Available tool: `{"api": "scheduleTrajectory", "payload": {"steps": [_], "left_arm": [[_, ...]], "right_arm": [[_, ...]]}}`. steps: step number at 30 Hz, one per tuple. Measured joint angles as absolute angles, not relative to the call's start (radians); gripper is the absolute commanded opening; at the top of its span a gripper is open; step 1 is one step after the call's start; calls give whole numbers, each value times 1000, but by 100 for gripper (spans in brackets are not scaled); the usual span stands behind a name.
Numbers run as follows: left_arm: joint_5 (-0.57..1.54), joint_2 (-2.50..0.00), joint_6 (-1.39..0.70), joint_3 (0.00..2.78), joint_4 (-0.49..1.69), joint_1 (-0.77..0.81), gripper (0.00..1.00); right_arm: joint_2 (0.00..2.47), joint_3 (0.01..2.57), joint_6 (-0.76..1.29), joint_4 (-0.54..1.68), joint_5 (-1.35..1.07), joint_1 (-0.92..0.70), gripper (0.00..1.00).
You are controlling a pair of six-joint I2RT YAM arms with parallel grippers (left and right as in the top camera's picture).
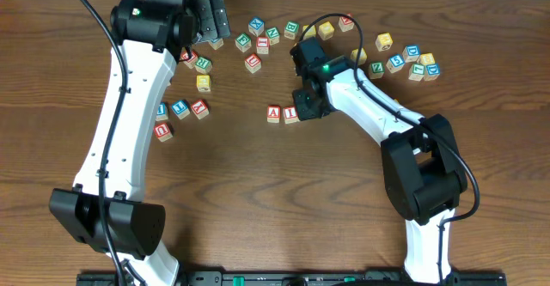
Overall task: Spell out AI2
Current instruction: 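Lower the blue 2 block beside I and open the right gripper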
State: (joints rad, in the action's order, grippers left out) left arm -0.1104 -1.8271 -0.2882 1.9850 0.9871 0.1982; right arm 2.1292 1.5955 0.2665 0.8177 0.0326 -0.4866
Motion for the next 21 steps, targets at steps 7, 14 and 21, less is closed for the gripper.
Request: {"api": "scheduleTrajectory", "payload": {"steps": [7,14,21], "left_arm": [[-110,-1827,-288,1985,987,198,100],[-110,-1827,-288,1985,988,198,100],[-110,-1827,-288,1985,1068,198,100]], "right_arm": [[2129,1596,267,828,25,-487,7],[2129,1602,266,889,-7,-487,8],[2129,1608,269,931,-80,-486,7]]}}
